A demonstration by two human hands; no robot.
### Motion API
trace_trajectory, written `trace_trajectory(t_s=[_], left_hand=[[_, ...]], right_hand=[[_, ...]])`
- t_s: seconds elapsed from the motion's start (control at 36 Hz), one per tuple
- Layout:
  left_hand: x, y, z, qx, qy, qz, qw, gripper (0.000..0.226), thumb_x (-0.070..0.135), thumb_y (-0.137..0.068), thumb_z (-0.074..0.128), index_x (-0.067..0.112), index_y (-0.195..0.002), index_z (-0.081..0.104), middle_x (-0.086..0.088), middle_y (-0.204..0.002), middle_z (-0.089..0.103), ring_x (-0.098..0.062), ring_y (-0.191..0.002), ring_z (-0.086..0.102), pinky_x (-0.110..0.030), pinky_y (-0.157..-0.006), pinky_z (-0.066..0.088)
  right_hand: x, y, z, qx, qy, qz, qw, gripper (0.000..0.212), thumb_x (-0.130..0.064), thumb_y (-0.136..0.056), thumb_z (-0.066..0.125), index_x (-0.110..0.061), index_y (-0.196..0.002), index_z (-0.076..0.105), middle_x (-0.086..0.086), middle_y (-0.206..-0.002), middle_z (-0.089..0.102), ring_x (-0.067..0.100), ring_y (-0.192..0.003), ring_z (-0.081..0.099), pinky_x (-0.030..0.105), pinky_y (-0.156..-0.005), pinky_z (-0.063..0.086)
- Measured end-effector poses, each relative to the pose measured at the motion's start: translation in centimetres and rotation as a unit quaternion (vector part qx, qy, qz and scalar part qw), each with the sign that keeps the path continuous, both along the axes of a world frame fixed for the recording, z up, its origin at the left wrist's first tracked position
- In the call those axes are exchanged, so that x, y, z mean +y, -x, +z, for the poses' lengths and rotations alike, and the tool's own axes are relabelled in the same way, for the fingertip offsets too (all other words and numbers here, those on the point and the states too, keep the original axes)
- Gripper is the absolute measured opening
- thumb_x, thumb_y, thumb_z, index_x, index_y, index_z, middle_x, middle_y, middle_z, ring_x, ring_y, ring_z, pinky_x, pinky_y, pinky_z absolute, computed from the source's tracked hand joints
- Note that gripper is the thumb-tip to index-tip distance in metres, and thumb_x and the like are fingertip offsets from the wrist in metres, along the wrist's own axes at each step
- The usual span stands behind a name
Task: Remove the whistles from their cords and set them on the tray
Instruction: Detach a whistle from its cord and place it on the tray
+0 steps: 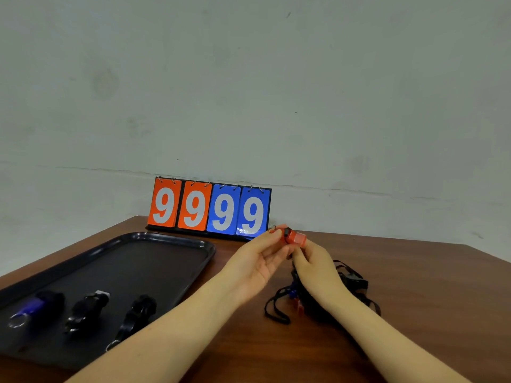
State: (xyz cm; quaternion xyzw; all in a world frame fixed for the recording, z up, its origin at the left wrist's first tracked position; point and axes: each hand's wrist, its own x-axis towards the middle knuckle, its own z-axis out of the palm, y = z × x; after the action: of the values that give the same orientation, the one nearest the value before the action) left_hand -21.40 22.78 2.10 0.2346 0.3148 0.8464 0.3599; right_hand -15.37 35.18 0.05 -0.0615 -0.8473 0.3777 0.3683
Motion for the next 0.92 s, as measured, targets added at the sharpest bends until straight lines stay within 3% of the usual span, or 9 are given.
trace_trajectory(t_s=[0.17,0.28,0.33,0.42,0.56,0.64,0.75,0.83,0.92], left_hand=[[0.2,0.6,-0.6,-0.004,-0.017,0.034,0.999,0.030,0.003,-0.070,0.067,0.000,-0.100,0.069,-0.023,-0.102,0.071,-0.026,-0.084,0.072,-0.025,-0.067,0.060],[-0.3,1.0,-0.7,0.036,-0.003,0.076,0.996,0.022,0.000,-0.084,0.062,0.002,-0.105,0.067,-0.019,-0.103,0.071,-0.022,-0.089,0.071,-0.025,-0.073,0.059],[-0.4,1.2,-0.8,0.074,0.026,0.106,0.991,0.021,0.002,-0.088,0.060,0.003,-0.108,0.067,-0.014,-0.102,0.072,-0.018,-0.091,0.070,-0.025,-0.080,0.058],[-0.6,1.5,-0.8,0.119,0.058,0.141,0.981,0.023,0.006,-0.091,0.059,0.005,-0.112,0.067,-0.012,-0.106,0.072,-0.017,-0.097,0.068,-0.027,-0.086,0.055],[-0.7,1.8,-1.0,0.165,0.077,0.152,0.972,0.021,0.004,-0.092,0.057,0.008,-0.111,0.065,-0.008,-0.100,0.074,-0.016,-0.094,0.071,-0.023,-0.074,0.058],[-0.5,1.9,-1.5,0.207,0.109,0.183,0.955,0.020,0.007,-0.090,0.061,0.014,-0.107,0.068,-0.003,-0.097,0.074,-0.012,-0.091,0.071,-0.026,-0.075,0.058],[-0.3,2.5,-2.1,0.276,0.171,0.224,0.919,0.024,0.010,-0.089,0.065,0.020,-0.110,0.070,-0.005,-0.109,0.069,-0.020,-0.107,0.064,-0.027,-0.079,0.057],[-0.3,2.7,-2.2,0.334,0.200,0.242,0.889,0.024,0.012,-0.090,0.064,0.027,-0.108,0.068,-0.002,-0.111,0.067,-0.014,-0.108,0.061,-0.021,-0.077,0.056],[-0.3,2.6,-2.0,0.375,0.219,0.251,0.865,0.026,0.012,-0.091,0.063,0.036,-0.101,0.065,0.001,-0.111,0.066,-0.009,-0.106,0.060,-0.024,-0.086,0.054]], right_hand=[[-0.4,-0.1,0.2,-0.023,-0.093,-0.024,0.995,0.022,-0.021,-0.101,0.042,-0.030,-0.086,0.057,-0.018,-0.076,0.059,-0.004,-0.073,0.055,0.014,-0.065,0.038],[-0.4,0.0,0.0,-0.043,-0.142,-0.022,0.989,0.023,-0.026,-0.102,0.039,-0.025,-0.098,0.062,-0.012,-0.088,0.064,0.003,-0.084,0.059,0.020,-0.074,0.047],[-0.4,0.0,-0.1,-0.063,-0.162,-0.017,0.985,0.025,-0.027,-0.102,0.037,-0.021,-0.101,0.062,-0.009,-0.089,0.064,0.006,-0.084,0.059,0.025,-0.076,0.048],[-0.6,-0.1,0.0,-0.072,-0.161,0.000,0.984,0.027,-0.027,-0.103,0.036,-0.019,-0.095,0.061,-0.011,-0.076,0.057,0.002,-0.073,0.054,0.019,-0.067,0.042],[-1.2,-0.2,0.0,-0.082,-0.196,0.035,0.977,0.026,-0.026,-0.101,0.040,-0.014,-0.095,0.062,-0.004,-0.077,0.060,0.011,-0.072,0.055,0.034,-0.071,0.045],[-1.3,-0.3,0.0,-0.094,-0.212,0.040,0.972,0.024,-0.026,-0.101,0.042,-0.015,-0.098,0.063,-0.001,-0.085,0.063,0.013,-0.077,0.057,0.034,-0.074,0.047],[-1.0,-0.6,0.3,-0.101,-0.166,0.051,0.980,0.023,-0.027,-0.100,0.043,-0.022,-0.096,0.065,-0.007,-0.087,0.065,0.004,-0.080,0.057,0.025,-0.075,0.047],[-1.0,-0.8,0.3,-0.082,-0.096,0.065,0.990,0.025,-0.025,-0.099,0.044,-0.023,-0.086,0.066,-0.007,-0.083,0.064,0.003,-0.080,0.057,0.022,-0.076,0.046],[-0.8,-0.8,0.5,-0.054,-0.008,0.078,0.995,0.025,-0.021,-0.096,0.047,-0.017,-0.080,0.065,-0.017,-0.067,0.060,-0.007,-0.067,0.053,0.010,-0.063,0.041]])
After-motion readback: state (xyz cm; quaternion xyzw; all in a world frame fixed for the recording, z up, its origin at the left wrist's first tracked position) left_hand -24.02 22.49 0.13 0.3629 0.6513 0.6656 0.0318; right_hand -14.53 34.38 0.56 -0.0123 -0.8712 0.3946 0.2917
